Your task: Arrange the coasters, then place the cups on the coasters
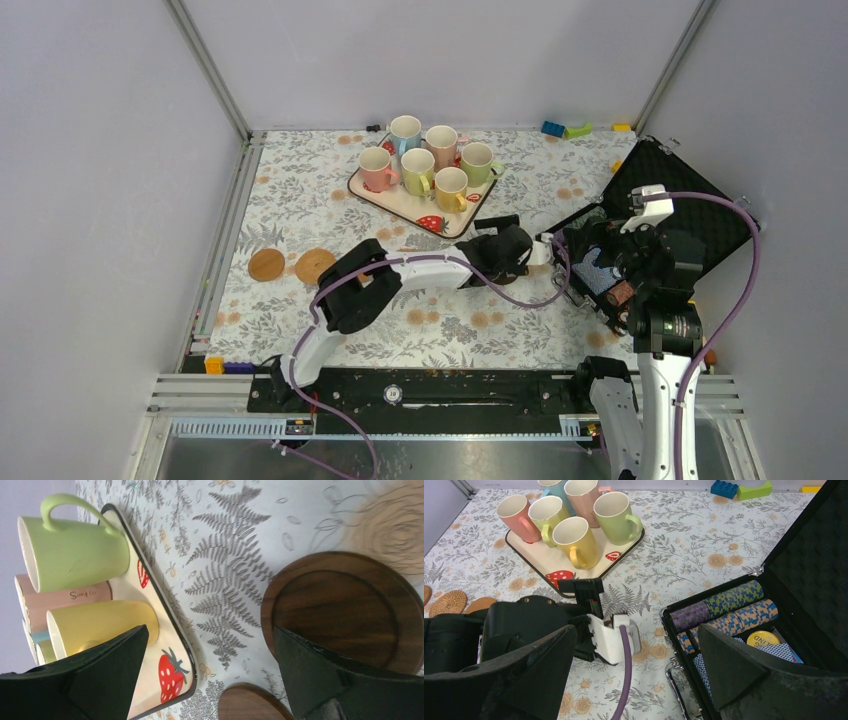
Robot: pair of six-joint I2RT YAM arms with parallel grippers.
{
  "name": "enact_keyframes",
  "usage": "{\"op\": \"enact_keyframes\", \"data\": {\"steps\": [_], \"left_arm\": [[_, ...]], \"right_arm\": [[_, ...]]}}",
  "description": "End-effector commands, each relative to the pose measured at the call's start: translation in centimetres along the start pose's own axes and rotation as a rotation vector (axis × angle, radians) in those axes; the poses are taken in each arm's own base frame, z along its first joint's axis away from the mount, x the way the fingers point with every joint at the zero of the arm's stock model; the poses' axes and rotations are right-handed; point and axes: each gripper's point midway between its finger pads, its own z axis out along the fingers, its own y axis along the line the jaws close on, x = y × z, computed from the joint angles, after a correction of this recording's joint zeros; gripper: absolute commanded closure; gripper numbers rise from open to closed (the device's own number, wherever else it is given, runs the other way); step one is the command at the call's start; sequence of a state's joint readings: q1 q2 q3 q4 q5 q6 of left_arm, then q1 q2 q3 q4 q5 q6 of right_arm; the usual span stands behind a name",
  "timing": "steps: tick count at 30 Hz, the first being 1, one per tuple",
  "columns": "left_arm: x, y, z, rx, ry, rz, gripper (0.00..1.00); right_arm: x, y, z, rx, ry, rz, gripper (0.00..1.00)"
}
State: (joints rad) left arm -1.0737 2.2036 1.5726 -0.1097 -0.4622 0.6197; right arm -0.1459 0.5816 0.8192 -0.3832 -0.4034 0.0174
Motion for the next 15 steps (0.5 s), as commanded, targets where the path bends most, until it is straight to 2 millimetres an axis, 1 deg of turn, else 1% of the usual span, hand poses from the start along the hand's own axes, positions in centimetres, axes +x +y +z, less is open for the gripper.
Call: {"op": "enact_keyframes", "data": {"steps": [1,5,8,11,15], "left_arm": [[2.7,1.0,1.4,-0.031,0.083,-0.003,0.01],[3.4,1.7,1.4,-0.046,0.096,-0.012,0.01],[3.7,1.6,1.2,-0.039,0.095,-0.015,0.01],[4.1,1.1,0.6,-0.015,0.087,-0.020,0.01],[4.4,1.3,-0.2,-0.012,0.085,-0.029,0.01]], "right_arm": [[-0.7,-0.4,0.3,0.012,-0.029,0.000,0.02],[-0.7,-0.3,0.3,0.010,-0.028,0.001,0.02],[-0.8,-0.3,0.3,0.011,-0.032,0.003,0.02],[-0.8,-0.3,0.2,0.009,-0.034,0.006,0.02],[-0.8,-0.3,0.2,0.010,-0.035,0.011,0.02]]}}
